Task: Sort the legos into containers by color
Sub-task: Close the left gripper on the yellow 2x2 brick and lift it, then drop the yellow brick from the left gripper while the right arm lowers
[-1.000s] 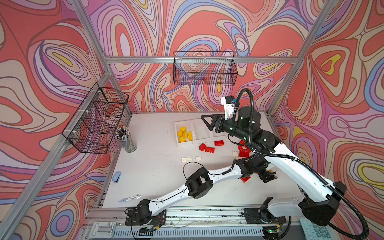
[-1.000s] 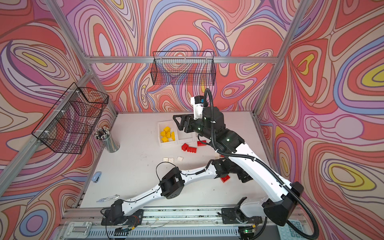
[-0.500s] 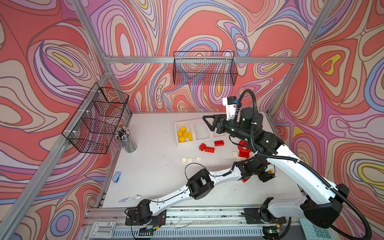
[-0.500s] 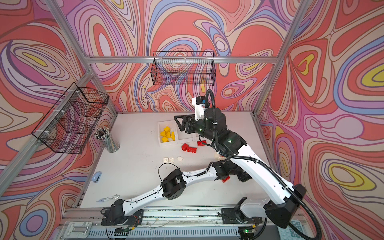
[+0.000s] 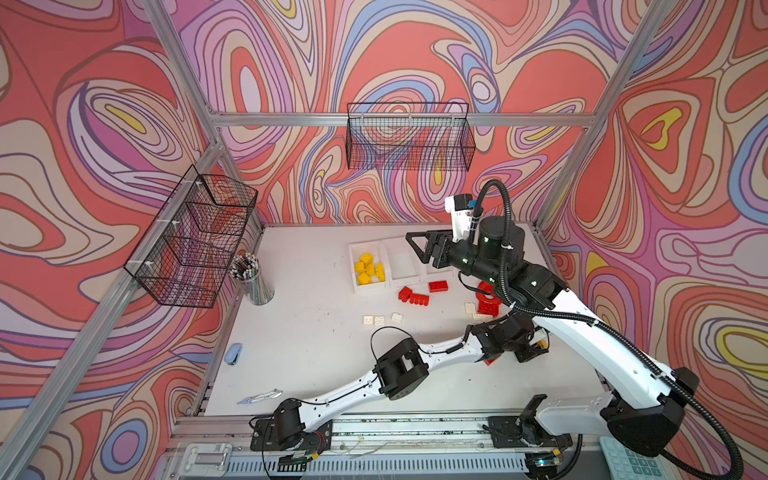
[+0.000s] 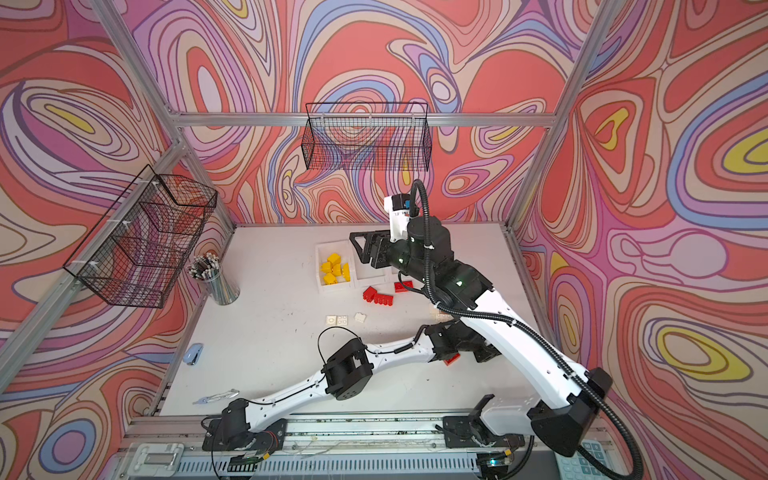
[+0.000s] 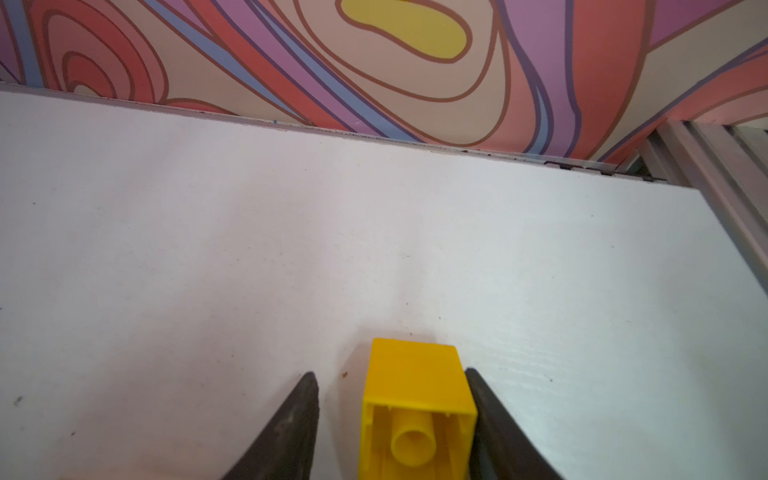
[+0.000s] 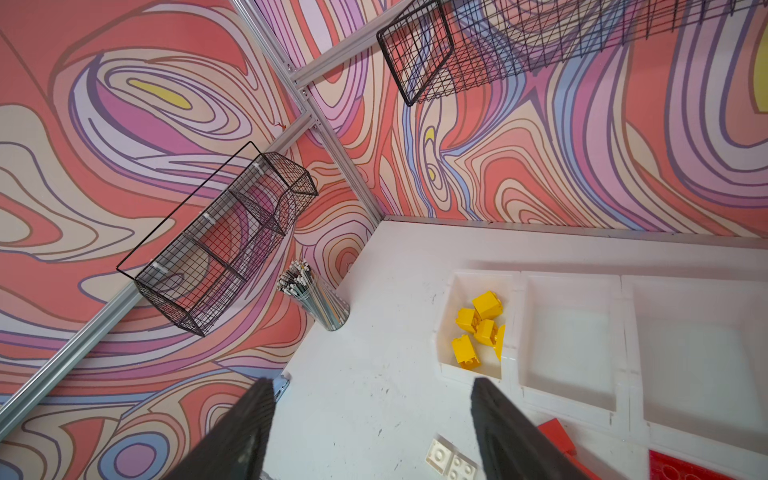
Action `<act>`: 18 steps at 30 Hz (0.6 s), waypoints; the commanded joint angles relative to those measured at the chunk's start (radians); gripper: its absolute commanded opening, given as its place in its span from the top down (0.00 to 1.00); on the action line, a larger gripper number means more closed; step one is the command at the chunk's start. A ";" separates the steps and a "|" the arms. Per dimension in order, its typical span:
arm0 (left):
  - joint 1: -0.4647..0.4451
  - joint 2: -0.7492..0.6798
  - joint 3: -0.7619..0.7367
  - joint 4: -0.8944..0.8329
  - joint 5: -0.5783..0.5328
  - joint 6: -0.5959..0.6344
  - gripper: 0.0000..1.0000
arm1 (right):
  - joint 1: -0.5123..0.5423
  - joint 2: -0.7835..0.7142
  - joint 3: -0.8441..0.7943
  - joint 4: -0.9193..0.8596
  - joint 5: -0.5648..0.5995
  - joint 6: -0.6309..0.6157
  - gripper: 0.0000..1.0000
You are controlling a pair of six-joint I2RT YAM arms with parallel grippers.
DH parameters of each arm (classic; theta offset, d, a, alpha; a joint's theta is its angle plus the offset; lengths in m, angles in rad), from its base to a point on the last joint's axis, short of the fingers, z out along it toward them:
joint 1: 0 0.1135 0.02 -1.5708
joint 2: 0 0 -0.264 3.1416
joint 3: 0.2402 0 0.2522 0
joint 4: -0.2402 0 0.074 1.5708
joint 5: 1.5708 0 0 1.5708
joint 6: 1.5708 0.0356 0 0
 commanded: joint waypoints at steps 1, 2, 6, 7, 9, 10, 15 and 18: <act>-0.007 0.027 0.006 0.000 0.011 0.027 0.51 | 0.007 -0.030 -0.010 -0.009 0.024 -0.013 0.22; -0.008 0.018 0.000 0.003 0.006 0.026 0.53 | 0.007 -0.030 -0.011 -0.010 0.026 -0.012 0.22; -0.009 -0.066 -0.077 0.058 -0.029 0.035 0.67 | 0.007 -0.028 -0.008 -0.016 0.024 -0.016 0.22; -0.009 -0.103 -0.124 0.099 -0.041 0.037 0.76 | 0.007 -0.029 -0.005 -0.018 0.025 -0.017 0.22; -0.008 -0.164 -0.212 0.177 -0.077 0.037 1.00 | 0.007 -0.032 0.001 -0.023 0.026 -0.017 0.22; -0.008 -0.192 -0.248 0.209 -0.091 0.040 1.00 | 0.007 -0.034 0.005 -0.026 0.026 -0.018 0.22; -0.008 -0.316 -0.396 0.296 -0.121 0.058 1.00 | 0.007 -0.040 0.027 -0.053 0.041 -0.026 0.22; -0.008 -0.392 -0.485 0.311 -0.146 0.073 1.00 | 0.007 -0.040 0.046 -0.075 0.057 -0.034 0.22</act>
